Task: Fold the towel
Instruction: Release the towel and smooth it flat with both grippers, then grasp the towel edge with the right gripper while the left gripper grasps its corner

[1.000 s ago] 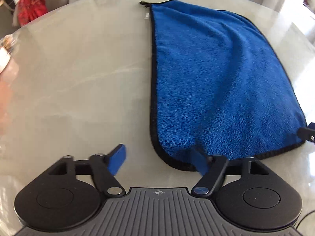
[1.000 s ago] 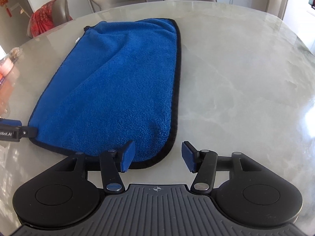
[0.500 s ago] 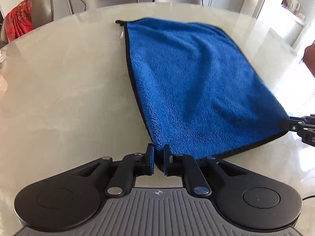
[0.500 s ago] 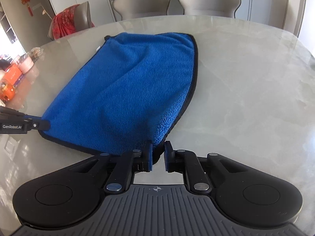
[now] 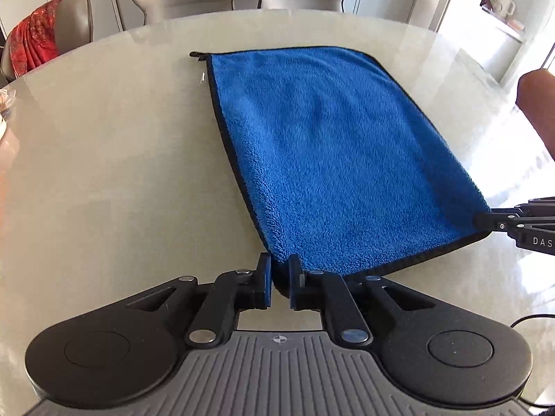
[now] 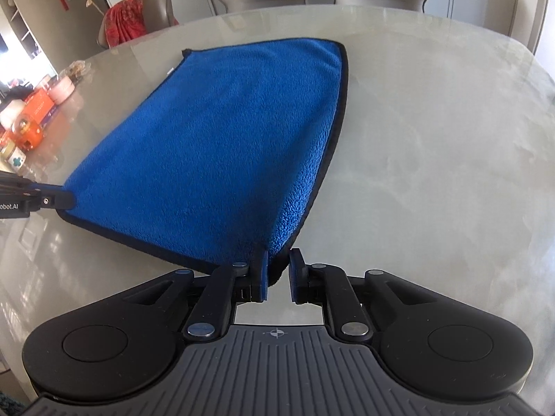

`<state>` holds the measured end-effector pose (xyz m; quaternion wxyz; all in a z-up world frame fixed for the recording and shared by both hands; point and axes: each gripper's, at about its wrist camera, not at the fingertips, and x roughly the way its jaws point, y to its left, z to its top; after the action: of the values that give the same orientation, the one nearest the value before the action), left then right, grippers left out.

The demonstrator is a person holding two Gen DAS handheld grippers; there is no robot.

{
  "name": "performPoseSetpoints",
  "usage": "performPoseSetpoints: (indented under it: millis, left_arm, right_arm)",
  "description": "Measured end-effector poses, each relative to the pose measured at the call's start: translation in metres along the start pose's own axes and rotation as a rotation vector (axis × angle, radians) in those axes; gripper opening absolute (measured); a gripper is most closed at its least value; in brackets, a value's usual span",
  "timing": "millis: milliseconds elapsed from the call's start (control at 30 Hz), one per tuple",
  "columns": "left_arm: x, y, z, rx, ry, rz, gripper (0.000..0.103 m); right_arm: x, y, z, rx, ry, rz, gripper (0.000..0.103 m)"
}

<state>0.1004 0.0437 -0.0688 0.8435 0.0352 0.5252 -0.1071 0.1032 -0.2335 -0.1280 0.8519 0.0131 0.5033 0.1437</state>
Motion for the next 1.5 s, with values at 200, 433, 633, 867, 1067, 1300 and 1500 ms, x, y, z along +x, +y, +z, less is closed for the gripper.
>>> performPoseSetpoints:
  millis: [200, 433, 633, 867, 1067, 1300, 1500]
  left_arm:
    - [0.001, 0.009, -0.005, 0.045, 0.034, 0.100, 0.015]
    - [0.006, 0.018, -0.007, 0.033, 0.054, 0.080, 0.025]
    - [0.007, 0.003, 0.001, 0.077, 0.024, 0.025, 0.037]
    - [0.027, -0.020, 0.010, 0.163, 0.007, -0.007, 0.048]
    - [0.029, -0.020, -0.004, 0.227, 0.015, 0.012, 0.049]
    - [0.031, -0.019, -0.016, 0.341, 0.010, 0.049, 0.051]
    - [0.036, -0.022, -0.020, 0.402, -0.050, 0.087, 0.056]
  right_arm:
    - [-0.002, -0.003, 0.001, 0.015, 0.019, 0.000, 0.016]
    - [0.004, -0.005, -0.001, 0.014, 0.074, -0.084, 0.041]
    - [-0.008, -0.002, 0.001, 0.018, -0.009, -0.129, 0.041]
    - [0.002, 0.010, 0.004, -0.028, -0.034, 0.024, 0.041]
    - [-0.002, 0.016, -0.005, -0.186, -0.001, -0.050, 0.043]
    - [0.000, 0.016, -0.009, -0.205, 0.045, -0.052, 0.051]
    - [0.005, 0.019, -0.011, -0.209, 0.033, -0.048, 0.054]
